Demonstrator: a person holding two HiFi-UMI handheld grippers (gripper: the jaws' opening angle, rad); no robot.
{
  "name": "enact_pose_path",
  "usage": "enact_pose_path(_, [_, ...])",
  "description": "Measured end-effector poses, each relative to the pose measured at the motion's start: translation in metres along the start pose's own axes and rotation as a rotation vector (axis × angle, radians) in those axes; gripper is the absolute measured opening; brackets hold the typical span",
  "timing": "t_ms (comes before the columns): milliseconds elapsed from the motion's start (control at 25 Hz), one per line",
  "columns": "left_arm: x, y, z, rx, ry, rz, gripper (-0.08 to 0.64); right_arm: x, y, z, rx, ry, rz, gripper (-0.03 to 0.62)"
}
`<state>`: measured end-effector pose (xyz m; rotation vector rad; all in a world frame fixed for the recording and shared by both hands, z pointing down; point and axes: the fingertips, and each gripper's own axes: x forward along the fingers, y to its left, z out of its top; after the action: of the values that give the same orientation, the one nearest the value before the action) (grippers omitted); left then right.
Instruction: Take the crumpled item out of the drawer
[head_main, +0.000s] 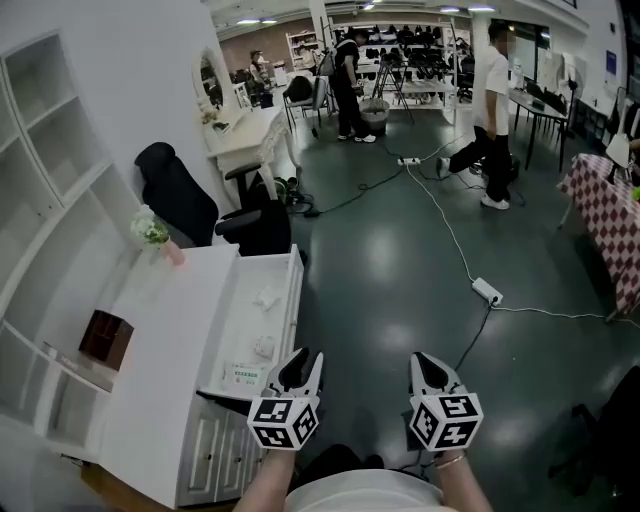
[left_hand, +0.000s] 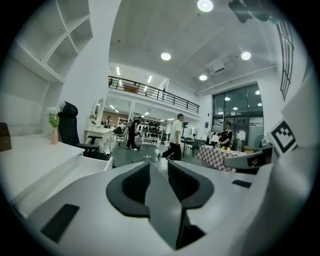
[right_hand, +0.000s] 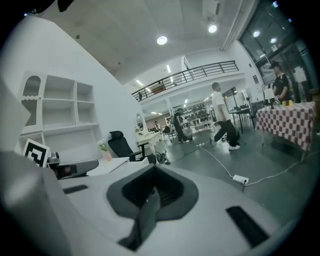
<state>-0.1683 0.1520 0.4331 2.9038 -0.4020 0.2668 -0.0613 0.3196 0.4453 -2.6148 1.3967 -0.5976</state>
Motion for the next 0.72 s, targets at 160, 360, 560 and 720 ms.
enact_pose_path(160, [0.002, -0.003, 0.002, 0.010, -0.005, 0.009, 0.126, -0.002, -0.006, -0.001, 0.004, 0.006, 0.000, 0.002])
enact_pose_path(360, [0.005, 0.005, 0.008, 0.013, -0.007, 0.034, 0.144, 0.002, -0.009, -0.001, 0.014, 0.022, -0.002, 0.002])
enact_pose_path(560, [0.026, 0.023, 0.009, 0.011, -0.002, 0.057, 0.153, 0.020, -0.021, -0.002, 0.024, 0.030, -0.022, 0.002])
enact_pose_path(720, [0.058, 0.038, 0.018, 0.015, -0.001, 0.064, 0.155, 0.041, -0.039, 0.007, 0.034, 0.032, -0.055, 0.002])
